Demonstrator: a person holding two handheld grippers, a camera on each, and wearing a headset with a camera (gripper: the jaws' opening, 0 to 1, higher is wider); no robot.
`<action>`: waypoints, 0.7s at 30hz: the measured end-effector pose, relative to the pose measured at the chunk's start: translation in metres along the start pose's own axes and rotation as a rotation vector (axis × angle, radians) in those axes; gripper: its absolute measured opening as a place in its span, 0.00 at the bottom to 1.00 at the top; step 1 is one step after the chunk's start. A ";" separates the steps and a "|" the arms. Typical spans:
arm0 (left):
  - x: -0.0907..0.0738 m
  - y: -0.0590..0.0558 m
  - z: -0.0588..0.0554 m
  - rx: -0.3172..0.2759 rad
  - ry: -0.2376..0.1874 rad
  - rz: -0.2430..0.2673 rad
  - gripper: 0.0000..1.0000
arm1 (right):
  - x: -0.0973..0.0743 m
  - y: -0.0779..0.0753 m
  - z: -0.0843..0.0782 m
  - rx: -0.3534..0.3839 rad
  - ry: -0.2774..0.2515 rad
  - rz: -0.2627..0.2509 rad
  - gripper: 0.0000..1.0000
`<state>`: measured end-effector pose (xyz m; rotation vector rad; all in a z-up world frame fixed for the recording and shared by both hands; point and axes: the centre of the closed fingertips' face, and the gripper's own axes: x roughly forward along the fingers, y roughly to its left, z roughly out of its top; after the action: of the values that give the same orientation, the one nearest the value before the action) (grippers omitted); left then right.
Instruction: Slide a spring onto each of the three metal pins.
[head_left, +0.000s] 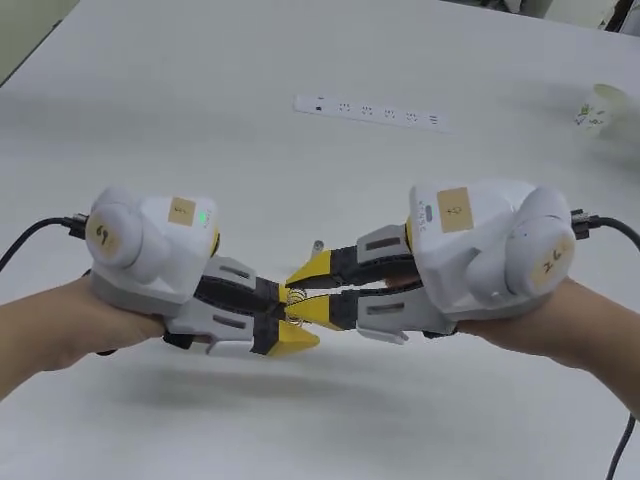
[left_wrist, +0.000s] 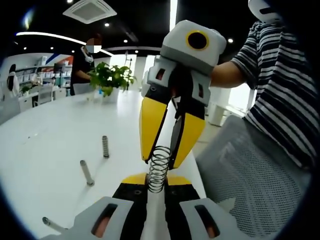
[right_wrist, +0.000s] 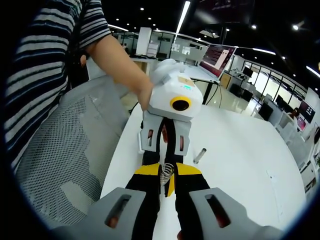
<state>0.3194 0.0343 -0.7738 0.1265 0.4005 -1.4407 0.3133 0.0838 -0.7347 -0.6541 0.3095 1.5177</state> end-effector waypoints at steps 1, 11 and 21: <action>0.000 0.000 0.000 -0.009 0.001 0.001 0.06 | 0.000 0.000 0.000 -0.001 0.000 -0.002 0.07; -0.007 0.004 -0.004 -0.031 0.012 0.024 0.12 | -0.002 -0.006 -0.001 -0.008 0.006 -0.022 0.07; -0.022 0.007 -0.016 -0.051 0.022 0.066 0.22 | -0.003 -0.011 -0.009 -0.012 0.033 -0.044 0.07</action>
<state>0.3213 0.0613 -0.7815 0.1131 0.4466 -1.3636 0.3262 0.0770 -0.7380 -0.6920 0.3090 1.4692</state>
